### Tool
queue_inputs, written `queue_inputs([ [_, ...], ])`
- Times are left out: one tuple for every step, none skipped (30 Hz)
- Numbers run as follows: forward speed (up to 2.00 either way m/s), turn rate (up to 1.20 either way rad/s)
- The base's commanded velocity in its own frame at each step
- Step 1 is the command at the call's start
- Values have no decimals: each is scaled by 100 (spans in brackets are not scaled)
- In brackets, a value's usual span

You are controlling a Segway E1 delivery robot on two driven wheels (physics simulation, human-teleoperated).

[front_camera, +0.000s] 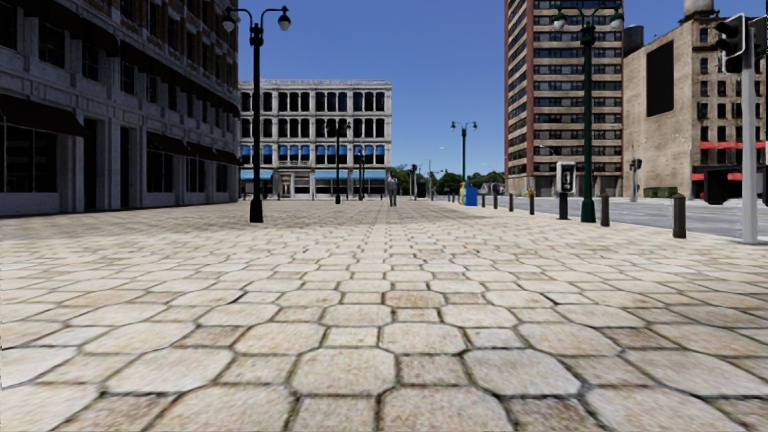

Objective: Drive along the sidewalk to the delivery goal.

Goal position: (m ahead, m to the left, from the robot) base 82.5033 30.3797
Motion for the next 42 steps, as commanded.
queue_inputs([
  [200,0],
  [200,0],
  [200,0],
  [200,0],
  [200,0],
  [200,0],
  [200,0],
  [200,0],
  [200,0],
  [200,0],
  [200,0],
  [200,0],
  [200,0],
  [200,0],
  [200,0],
  [200,0],
  [200,0],
  [200,0],
  [200,0],
  [200,0],
  [200,0],
  [200,0],
  [200,0],
  [200,0],
  [200,0],
  [200,0],
  [200,0],
  [200,0],
  [200,0],
  [200,0],
  [200,0],
  [200,0],
  [200,0],
  [200,0],
  [200,0],
  [200,0],
  [200,0],
  [200,0],
  [200,0],
  [200,0],
  [200,0],
  [200,0],
])
